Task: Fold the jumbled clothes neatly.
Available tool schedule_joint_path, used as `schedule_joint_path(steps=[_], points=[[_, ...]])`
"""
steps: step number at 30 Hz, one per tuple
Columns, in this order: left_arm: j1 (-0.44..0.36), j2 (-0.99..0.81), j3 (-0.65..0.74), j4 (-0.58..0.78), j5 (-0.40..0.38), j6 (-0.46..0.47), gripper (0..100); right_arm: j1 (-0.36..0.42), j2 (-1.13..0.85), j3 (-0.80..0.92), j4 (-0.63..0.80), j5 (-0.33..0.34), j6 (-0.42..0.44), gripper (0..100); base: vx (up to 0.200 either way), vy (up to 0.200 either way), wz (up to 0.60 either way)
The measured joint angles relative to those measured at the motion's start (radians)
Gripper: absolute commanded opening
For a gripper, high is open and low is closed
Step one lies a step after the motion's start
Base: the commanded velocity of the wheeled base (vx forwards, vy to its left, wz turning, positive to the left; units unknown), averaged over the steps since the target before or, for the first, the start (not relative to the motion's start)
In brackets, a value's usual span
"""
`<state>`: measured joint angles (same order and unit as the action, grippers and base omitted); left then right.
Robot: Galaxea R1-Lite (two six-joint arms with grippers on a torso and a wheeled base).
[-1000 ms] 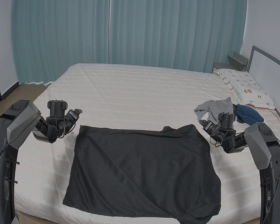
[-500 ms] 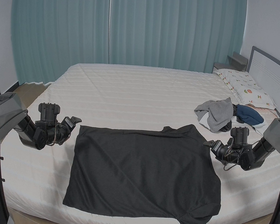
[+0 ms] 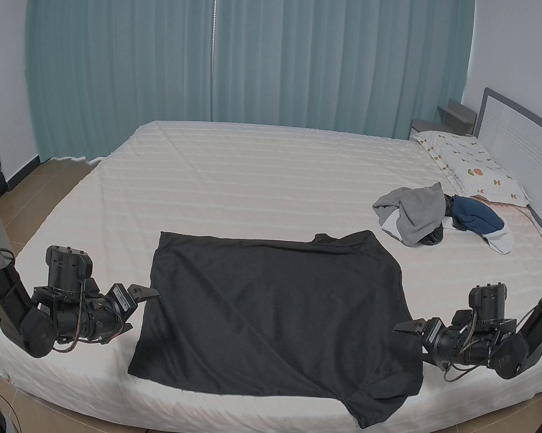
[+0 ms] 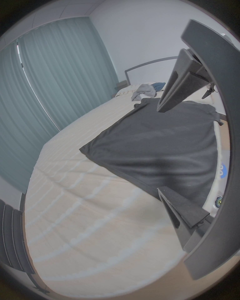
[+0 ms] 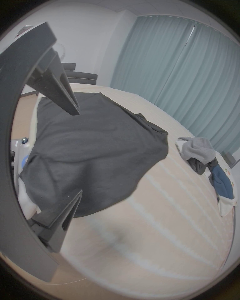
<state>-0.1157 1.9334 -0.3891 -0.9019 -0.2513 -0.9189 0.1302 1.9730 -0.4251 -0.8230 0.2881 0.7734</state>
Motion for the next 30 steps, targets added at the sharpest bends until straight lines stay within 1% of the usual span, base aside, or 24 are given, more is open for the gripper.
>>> schedule_joint_path(steps=[5,8,11,17,26,30], points=[[-0.010,-0.010,0.029,-0.007,-0.021,-0.043,100,0.006,-0.027,0.026,-0.004,0.004,0.001,100,0.000,0.000,0.00],[-0.012,-0.013,0.031,-0.009,-0.042,-0.087,100,0.008,-0.037,0.033,-0.004,0.004,0.000,100,0.000,-0.200,0.00],[-0.014,-0.015,0.029,-0.009,-0.049,-0.095,100,0.011,-0.040,0.037,-0.004,0.005,0.000,100,0.000,-0.200,0.00],[-0.016,-0.016,0.030,-0.009,-0.049,-0.093,100,0.023,-0.043,0.045,-0.003,0.005,-0.007,100,0.000,-0.200,0.00],[-0.013,-0.026,0.055,-0.022,-0.023,-0.069,100,0.031,-0.044,0.051,-0.004,0.003,-0.008,100,0.000,0.000,0.00],[-0.005,-0.027,0.081,-0.021,-0.013,-0.025,100,0.040,-0.044,0.053,-0.003,0.002,-0.008,100,0.000,0.000,0.00]])
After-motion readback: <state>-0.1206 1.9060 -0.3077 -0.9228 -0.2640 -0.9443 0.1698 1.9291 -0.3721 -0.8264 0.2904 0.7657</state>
